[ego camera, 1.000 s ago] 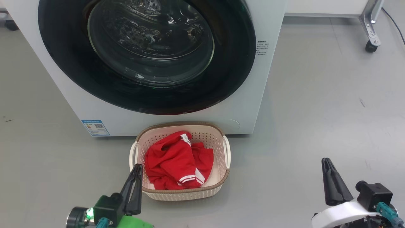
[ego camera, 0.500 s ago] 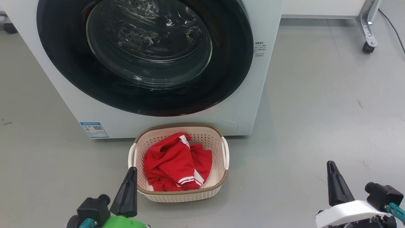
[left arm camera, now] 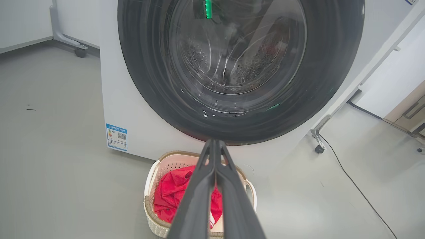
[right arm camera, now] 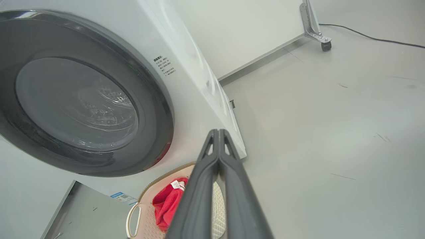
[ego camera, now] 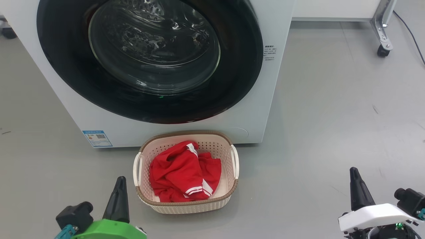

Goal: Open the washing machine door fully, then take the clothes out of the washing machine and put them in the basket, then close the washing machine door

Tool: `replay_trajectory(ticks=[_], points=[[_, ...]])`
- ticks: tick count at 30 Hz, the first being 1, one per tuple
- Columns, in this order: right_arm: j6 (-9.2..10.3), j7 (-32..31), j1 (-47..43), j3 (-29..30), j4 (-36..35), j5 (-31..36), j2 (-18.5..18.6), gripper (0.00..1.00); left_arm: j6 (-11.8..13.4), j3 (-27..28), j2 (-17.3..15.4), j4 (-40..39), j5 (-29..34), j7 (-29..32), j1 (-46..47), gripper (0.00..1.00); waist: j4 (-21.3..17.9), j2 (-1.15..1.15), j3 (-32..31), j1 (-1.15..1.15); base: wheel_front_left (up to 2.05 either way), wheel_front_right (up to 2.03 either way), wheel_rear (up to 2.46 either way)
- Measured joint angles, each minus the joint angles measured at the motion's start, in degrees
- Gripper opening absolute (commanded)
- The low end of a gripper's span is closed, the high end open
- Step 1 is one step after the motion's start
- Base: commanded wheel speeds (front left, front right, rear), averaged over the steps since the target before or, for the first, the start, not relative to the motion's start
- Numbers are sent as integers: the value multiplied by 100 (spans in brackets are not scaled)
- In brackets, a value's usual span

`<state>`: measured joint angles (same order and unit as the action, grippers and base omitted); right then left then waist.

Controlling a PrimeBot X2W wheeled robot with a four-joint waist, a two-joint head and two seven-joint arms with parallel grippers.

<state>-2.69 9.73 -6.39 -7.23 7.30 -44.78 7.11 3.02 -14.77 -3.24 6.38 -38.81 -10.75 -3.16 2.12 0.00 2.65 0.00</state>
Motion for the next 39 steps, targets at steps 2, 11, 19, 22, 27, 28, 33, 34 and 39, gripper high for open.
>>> replay_trajectory(ticks=[2, 11, 19, 22, 27, 28, 33, 34, 39], points=[[-23, -42, 19, 34, 7, -151, -2, 0, -33, 25, -9, 11, -186, 19, 1, 0, -6, 0, -6, 0, 0, 0, 0], [-75, -197, 125, 169, 94, -780, -13, 0, -113, 196, -82, 68, -922, 188, 21, 0, -34, 0, -35, 0, 0, 0, 0], [-78, -346, 199, 293, 187, -1335, -36, 0, -214, 353, -120, 148, -1541, 315, 71, 0, -57, 0, -62, 0, 0, 0, 0], [-99, -410, 260, 336, 213, -1545, -45, 0, -240, 385, -124, 181, -1781, 370, 93, 0, -66, 0, -72, 0, 0, 0, 0], [-130, -495, 282, 407, 266, -1894, -71, 0, -292, 488, -136, 237, -2174, 470, 129, 0, -81, 0, -89, 0, 0, 0, 0], [-131, -516, 298, 424, 277, -1961, -74, 0, -315, 513, -138, 244, -2260, 472, 142, 0, -84, 0, -92, 0, 0, 0, 0], [-178, -592, 388, 501, 331, -2305, -86, 0, -363, 577, -152, 291, -2674, 566, 166, 0, -98, 0, -109, 0, 0, 0, 0], [-178, -600, 391, 512, 343, -2370, -89, 0, -390, 591, -155, 305, -2764, 573, 172, 0, -101, 0, -113, 0, 0, 0, 0], [-196, -704, 472, 582, 409, -2716, -112, 0, -461, 704, -172, 367, -3158, 661, 211, 0, -116, 0, -130, 0, 0, 0, 0]])
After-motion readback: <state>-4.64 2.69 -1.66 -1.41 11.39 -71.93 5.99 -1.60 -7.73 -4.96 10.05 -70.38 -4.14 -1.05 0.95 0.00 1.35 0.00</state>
